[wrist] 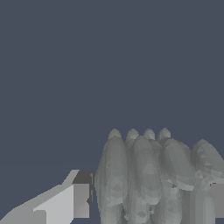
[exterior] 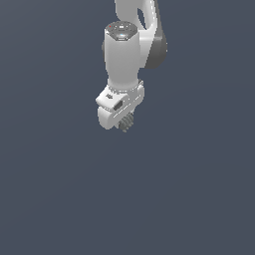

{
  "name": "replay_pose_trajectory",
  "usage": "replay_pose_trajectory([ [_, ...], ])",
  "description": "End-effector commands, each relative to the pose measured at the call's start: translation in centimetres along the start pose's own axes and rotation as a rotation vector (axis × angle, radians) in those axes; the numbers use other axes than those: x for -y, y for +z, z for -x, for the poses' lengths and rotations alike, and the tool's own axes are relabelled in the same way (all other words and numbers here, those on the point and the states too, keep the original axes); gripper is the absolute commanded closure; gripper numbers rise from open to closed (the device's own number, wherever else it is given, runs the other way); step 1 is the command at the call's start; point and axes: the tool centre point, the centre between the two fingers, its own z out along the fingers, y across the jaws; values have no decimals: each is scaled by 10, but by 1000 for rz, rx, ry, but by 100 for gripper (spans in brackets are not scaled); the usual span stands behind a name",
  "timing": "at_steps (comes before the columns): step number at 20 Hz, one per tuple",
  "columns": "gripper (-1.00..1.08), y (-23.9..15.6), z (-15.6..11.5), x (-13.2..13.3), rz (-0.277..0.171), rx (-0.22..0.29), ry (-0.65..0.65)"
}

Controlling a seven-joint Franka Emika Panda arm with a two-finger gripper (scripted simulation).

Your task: Pick up the object and move it to a goal position.

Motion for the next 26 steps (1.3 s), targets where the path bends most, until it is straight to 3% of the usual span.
replay_pose_trajectory([
  [1,108,-24,7,9,0,0,0],
  [15,108,-152,44,49,-1,-3,-1],
  [26,108,-194,56,59,-1,-2,0],
])
